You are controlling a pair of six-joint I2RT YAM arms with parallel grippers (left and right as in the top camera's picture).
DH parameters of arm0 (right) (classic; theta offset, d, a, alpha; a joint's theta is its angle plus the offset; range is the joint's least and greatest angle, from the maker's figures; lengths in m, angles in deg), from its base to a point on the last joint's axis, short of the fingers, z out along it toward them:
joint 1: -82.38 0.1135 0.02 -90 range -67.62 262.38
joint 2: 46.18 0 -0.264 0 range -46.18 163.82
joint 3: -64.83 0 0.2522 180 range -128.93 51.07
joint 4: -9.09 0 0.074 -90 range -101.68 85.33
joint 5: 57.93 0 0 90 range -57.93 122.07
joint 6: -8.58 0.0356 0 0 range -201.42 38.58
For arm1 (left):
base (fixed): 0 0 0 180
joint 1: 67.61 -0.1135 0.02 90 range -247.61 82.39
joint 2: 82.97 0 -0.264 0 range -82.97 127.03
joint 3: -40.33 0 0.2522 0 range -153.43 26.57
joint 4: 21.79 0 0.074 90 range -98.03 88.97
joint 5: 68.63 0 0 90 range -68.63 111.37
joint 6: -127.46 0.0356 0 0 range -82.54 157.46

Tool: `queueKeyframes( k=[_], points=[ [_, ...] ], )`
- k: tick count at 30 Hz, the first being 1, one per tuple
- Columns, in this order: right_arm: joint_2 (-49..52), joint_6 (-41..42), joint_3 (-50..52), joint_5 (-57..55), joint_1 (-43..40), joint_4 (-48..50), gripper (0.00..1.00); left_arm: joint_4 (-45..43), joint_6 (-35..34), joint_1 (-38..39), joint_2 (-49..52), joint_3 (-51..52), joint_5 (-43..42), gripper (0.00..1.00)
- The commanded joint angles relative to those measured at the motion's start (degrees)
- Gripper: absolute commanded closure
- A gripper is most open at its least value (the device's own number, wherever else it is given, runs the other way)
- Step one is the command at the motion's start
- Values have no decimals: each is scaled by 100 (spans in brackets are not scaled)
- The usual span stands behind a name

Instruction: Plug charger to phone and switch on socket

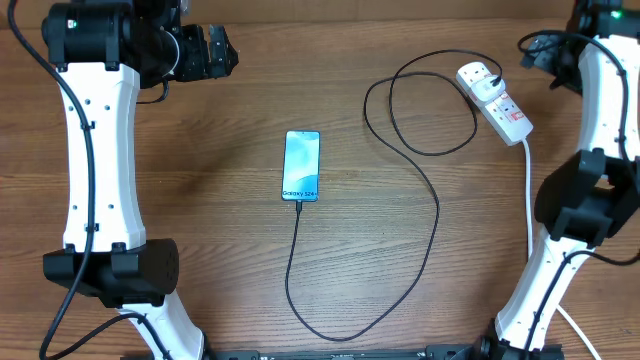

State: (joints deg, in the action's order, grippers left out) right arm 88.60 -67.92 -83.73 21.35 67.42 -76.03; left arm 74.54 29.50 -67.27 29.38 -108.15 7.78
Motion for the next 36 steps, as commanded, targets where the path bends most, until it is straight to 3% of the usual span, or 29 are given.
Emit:
queueKeyframes(
  k=[1,18,36],
  points=[
    [118,-361,81,28,-46,144,0,-7,90,4,24,-2,66,0],
    [192,-501,1681,463,-129,1506,0,-7,90,4,24,-2,66,0],
    [199,-459,1908,483,-129,1880,0,-7,90,4,24,-2,63,0]
  ],
)
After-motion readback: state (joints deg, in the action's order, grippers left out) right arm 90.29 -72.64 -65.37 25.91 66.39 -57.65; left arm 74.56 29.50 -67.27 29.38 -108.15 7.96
